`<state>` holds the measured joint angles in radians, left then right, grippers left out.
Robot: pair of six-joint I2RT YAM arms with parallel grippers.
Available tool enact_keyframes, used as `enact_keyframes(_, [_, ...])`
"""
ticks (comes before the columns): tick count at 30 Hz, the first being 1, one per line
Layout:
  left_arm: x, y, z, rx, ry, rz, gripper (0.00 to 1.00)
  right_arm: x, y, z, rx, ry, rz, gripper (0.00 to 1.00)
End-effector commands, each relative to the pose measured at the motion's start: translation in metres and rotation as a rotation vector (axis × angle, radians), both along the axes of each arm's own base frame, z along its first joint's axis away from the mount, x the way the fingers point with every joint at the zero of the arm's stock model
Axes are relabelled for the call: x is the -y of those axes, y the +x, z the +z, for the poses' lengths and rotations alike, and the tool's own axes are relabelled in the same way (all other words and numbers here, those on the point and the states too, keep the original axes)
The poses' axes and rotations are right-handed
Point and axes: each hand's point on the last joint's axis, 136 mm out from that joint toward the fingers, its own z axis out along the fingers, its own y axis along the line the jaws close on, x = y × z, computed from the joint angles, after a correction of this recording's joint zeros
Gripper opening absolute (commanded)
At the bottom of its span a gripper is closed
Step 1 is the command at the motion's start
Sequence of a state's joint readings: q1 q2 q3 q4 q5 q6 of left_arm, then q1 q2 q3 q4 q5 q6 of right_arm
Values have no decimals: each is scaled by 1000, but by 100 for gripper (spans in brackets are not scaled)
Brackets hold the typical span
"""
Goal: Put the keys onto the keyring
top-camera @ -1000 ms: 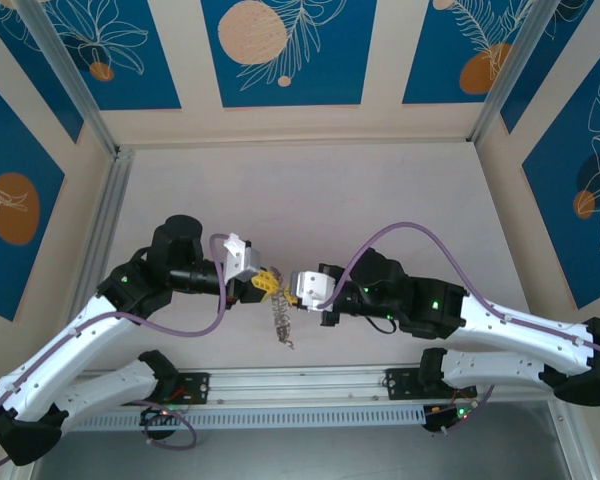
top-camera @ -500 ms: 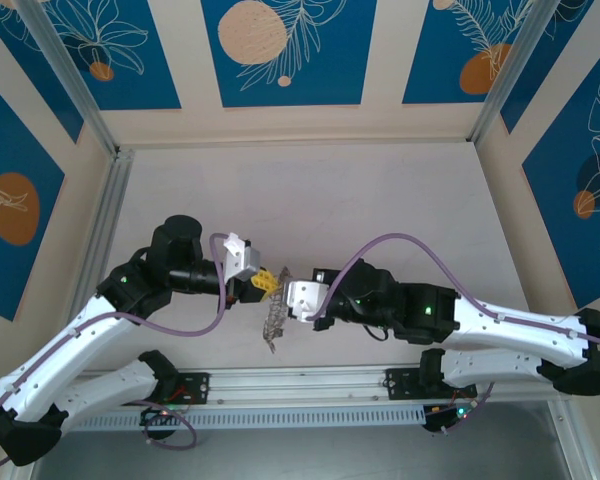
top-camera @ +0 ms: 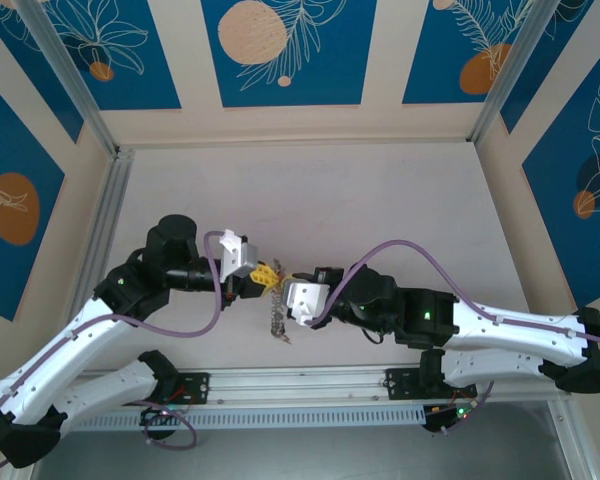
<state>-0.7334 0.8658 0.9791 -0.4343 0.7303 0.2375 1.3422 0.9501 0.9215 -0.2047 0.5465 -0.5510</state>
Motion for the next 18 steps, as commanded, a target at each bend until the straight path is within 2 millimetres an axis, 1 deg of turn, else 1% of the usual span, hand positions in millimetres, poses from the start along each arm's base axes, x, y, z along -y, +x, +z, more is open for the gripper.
enact_keyframes(1, [0,-18,29,48,-98,-83,0,4,10,7,35,43,-49,1])
enact_keyframes(4, [-1,-20,34,59,-116,-82,0,6,10,2,32,42,-50,7])
enact_keyframes(10, [-1,-22,37,60,-134,-85,0,12,8,6,26,73,-48,14])
enact_keyframes(15, [-2,-23,40,63,-142,-91,0,15,10,4,16,72,-59,17])
enact_keyframes(18, [-3,-23,42,66,-146,-90,0,18,9,6,-2,90,-61,18])
